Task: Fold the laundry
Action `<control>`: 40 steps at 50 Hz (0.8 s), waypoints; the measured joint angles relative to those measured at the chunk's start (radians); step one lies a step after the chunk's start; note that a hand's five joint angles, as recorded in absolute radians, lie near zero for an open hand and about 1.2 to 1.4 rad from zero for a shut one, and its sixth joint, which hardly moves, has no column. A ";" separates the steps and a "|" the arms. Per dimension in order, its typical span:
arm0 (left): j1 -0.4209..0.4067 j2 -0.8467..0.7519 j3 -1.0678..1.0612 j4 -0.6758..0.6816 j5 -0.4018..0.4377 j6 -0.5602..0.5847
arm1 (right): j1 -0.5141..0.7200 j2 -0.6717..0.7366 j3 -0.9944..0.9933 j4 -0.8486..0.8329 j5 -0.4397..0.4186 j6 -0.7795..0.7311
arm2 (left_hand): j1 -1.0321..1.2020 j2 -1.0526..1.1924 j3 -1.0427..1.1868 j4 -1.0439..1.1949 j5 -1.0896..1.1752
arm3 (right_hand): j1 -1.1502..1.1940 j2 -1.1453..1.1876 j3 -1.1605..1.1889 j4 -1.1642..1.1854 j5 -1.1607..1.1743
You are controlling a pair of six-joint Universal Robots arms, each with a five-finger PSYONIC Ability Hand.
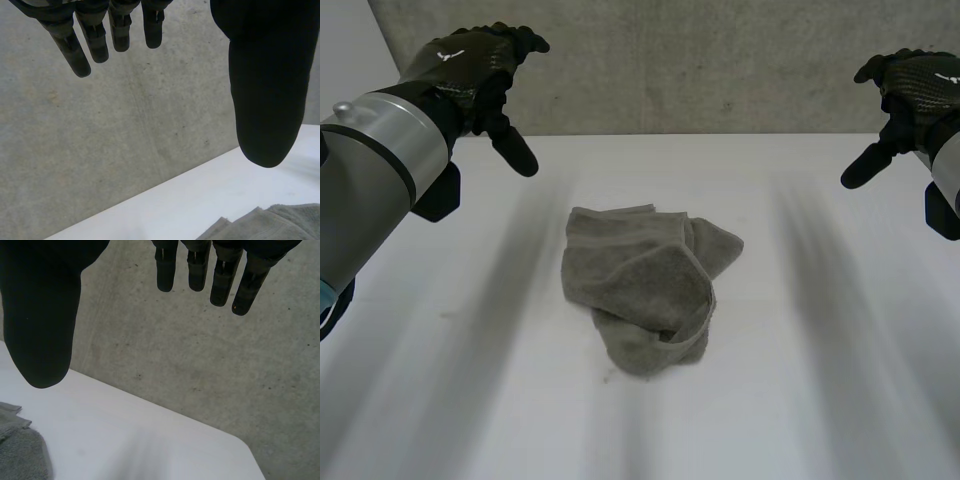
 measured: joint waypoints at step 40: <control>-0.023 -0.668 0.282 0.056 0.497 0.292 | 0.085 0.285 0.166 0.062 -0.210 0.499 | 0.022 0.034 0.030 0.031 0.003 | 0.000 0.000 0.000 0.000 0.000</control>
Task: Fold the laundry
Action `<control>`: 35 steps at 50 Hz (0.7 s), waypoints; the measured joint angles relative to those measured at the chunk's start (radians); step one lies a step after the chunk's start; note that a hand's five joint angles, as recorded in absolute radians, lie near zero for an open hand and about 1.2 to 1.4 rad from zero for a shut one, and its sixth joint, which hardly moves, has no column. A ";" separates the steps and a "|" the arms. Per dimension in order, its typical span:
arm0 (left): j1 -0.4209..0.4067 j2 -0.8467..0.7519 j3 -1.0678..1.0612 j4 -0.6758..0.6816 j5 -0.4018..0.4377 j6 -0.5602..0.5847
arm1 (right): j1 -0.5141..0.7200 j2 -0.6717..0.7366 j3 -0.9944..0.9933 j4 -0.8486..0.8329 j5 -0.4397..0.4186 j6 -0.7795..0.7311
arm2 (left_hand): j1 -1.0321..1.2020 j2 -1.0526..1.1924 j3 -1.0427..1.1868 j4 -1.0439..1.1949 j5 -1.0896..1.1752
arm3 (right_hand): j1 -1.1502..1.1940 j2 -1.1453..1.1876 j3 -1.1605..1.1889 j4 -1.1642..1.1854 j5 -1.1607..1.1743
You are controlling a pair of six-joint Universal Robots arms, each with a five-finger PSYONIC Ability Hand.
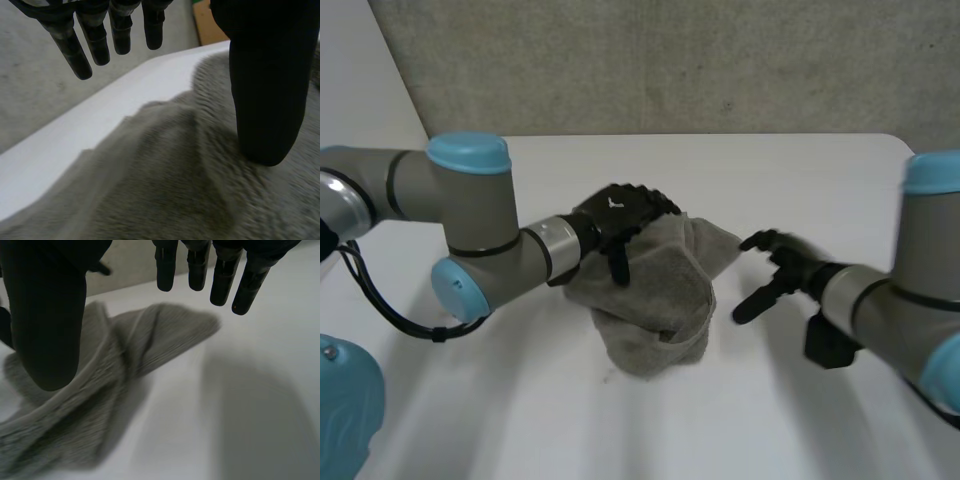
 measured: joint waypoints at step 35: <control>-0.077 0.239 0.151 0.362 -0.442 -0.116 | 0.165 0.008 -0.465 -0.501 0.253 -0.731 | 0.943 0.995 0.994 0.995 0.980 | 0.752 0.939 0.961 0.949 0.910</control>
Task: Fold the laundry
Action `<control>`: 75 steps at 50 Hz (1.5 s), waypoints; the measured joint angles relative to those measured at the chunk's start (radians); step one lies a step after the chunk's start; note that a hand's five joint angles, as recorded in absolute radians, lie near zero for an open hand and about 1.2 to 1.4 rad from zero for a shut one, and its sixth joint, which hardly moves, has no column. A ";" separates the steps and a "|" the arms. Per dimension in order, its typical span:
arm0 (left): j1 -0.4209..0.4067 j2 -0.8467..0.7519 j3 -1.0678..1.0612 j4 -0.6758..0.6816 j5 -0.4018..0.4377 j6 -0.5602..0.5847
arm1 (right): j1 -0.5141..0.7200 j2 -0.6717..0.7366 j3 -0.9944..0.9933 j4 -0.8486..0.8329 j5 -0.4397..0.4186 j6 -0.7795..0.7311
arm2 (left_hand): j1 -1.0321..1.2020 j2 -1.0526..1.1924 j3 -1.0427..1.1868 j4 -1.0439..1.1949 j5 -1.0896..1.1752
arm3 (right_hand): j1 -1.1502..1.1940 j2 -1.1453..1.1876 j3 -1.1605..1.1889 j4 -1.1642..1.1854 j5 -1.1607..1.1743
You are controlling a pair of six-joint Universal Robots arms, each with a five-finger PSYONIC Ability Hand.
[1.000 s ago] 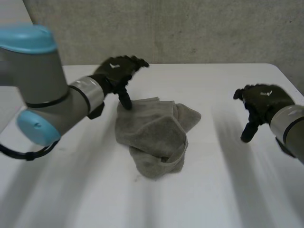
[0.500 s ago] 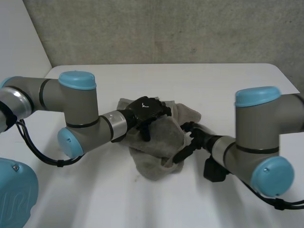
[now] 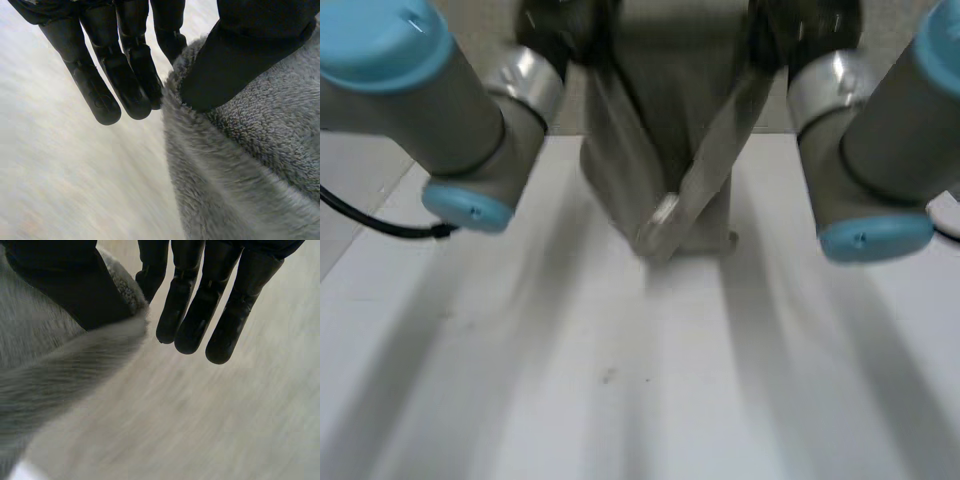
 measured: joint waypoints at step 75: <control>0.015 -0.089 -0.503 -0.206 0.487 0.236 | -0.151 -0.229 0.948 0.227 -0.350 -0.251 | -0.832 -0.882 -0.881 -0.881 -0.857 | 0.000 0.000 0.007 0.005 0.025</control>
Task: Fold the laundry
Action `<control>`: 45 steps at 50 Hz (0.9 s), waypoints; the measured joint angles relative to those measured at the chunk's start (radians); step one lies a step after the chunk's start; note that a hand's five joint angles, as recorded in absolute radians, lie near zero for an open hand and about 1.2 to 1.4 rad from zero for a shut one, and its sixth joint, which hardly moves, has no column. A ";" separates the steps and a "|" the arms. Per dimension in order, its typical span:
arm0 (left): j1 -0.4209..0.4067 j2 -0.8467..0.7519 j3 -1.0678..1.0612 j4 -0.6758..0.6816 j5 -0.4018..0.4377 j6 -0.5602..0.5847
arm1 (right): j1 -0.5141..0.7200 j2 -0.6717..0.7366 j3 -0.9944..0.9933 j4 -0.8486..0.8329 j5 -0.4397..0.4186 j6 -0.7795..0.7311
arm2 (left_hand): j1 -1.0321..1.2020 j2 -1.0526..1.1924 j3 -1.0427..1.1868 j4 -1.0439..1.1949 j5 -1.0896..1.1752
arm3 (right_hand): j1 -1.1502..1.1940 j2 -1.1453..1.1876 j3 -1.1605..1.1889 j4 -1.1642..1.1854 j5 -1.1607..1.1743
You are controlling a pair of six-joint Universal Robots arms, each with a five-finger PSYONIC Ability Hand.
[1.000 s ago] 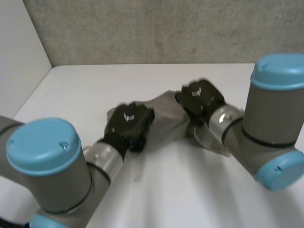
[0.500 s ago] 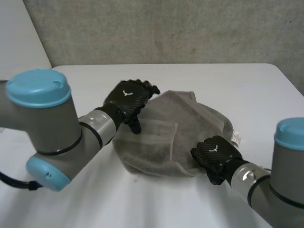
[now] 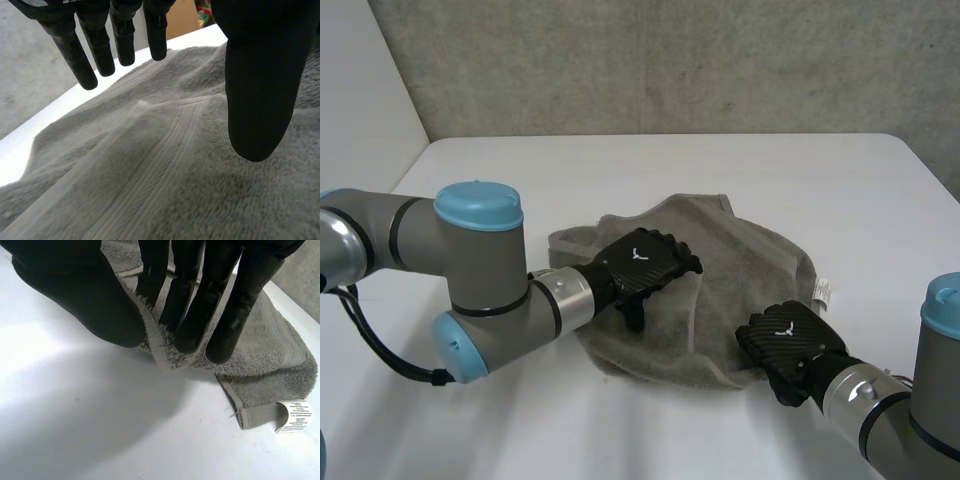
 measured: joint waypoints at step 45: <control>-0.057 -0.058 0.113 -0.056 -0.199 0.138 | -0.025 0.002 -0.034 0.006 0.003 0.000 | 0.842 0.874 0.873 0.872 0.863 | 0.000 0.000 0.000 0.000 0.001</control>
